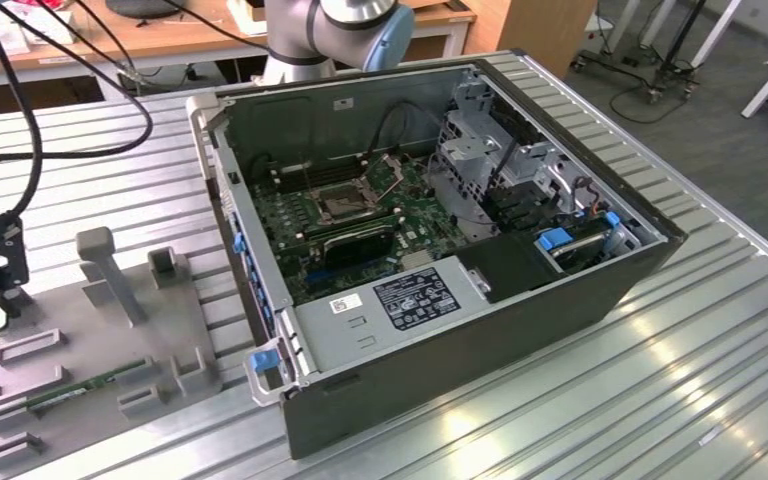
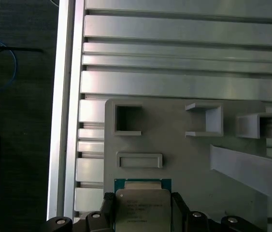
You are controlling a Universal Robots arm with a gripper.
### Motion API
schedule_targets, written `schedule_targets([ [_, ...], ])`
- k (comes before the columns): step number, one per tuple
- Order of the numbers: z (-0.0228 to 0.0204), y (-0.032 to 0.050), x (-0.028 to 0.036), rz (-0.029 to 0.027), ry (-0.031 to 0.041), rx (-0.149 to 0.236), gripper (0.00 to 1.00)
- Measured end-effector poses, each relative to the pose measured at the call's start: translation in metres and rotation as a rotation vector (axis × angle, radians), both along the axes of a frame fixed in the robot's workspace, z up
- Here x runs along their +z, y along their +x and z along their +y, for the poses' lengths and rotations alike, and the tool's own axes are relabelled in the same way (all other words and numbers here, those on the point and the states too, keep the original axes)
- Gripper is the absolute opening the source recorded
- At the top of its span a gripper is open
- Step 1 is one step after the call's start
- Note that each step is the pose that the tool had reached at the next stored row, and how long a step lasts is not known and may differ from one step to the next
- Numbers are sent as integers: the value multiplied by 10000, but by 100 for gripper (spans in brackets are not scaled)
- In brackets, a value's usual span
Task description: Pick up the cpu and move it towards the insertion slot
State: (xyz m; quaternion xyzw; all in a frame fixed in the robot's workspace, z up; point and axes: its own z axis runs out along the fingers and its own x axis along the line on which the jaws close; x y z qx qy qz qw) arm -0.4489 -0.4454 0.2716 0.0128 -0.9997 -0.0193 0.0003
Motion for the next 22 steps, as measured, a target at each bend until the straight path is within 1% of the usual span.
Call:
schedule_targets([
  [5,0,0,3,2,-1,0,55],
  [9,0,0,38,4,-3,-1,55],
  [12,0,0,93,3,-2,0,55],
  [22,0,0,306,3,-2,0,55],
])
